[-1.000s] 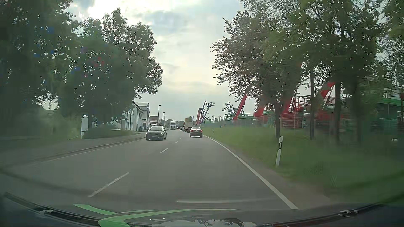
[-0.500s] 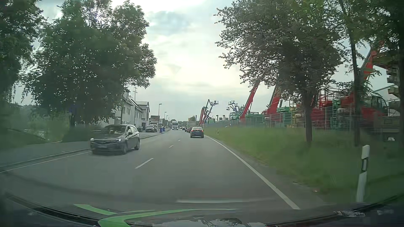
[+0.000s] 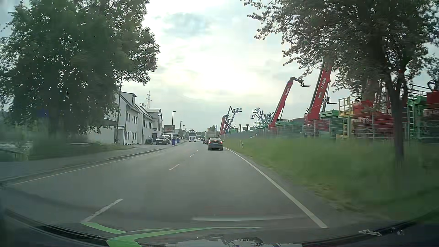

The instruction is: Follow the waypoints while adhering to traffic rules and regulations

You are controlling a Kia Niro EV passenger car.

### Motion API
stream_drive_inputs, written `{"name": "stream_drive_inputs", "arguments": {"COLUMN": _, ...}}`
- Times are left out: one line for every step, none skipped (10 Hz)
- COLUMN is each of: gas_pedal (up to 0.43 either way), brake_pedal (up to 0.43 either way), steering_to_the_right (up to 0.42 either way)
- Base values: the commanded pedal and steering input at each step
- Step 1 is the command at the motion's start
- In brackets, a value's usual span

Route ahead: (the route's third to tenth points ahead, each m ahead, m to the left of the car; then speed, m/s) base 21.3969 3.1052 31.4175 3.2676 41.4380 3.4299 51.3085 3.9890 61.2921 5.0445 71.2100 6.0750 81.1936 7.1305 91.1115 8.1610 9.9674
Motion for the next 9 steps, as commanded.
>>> {"name": "stream_drive_inputs", "arguments": {"gas_pedal": 0.000, "brake_pedal": 0.165, "steering_to_the_right": -0.011}}
{"name": "stream_drive_inputs", "arguments": {"gas_pedal": 0.000, "brake_pedal": 0.171, "steering_to_the_right": -0.011}}
{"name": "stream_drive_inputs", "arguments": {"gas_pedal": 0.000, "brake_pedal": 0.171, "steering_to_the_right": -0.011}}
{"name": "stream_drive_inputs", "arguments": {"gas_pedal": 0.000, "brake_pedal": 0.165, "steering_to_the_right": -0.011}}
{"name": "stream_drive_inputs", "arguments": {"gas_pedal": 0.000, "brake_pedal": 0.171, "steering_to_the_right": -0.011}}
{"name": "stream_drive_inputs", "arguments": {"gas_pedal": 0.000, "brake_pedal": 0.165, "steering_to_the_right": -0.011}}
{"name": "stream_drive_inputs", "arguments": {"gas_pedal": 0.000, "brake_pedal": 0.171, "steering_to_the_right": -0.011}}
{"name": "stream_drive_inputs", "arguments": {"gas_pedal": 0.000, "brake_pedal": 0.171, "steering_to_the_right": -0.011}}
{"name": "stream_drive_inputs", "arguments": {"gas_pedal": 0.000, "brake_pedal": 0.171, "steering_to_the_right": -0.011}}
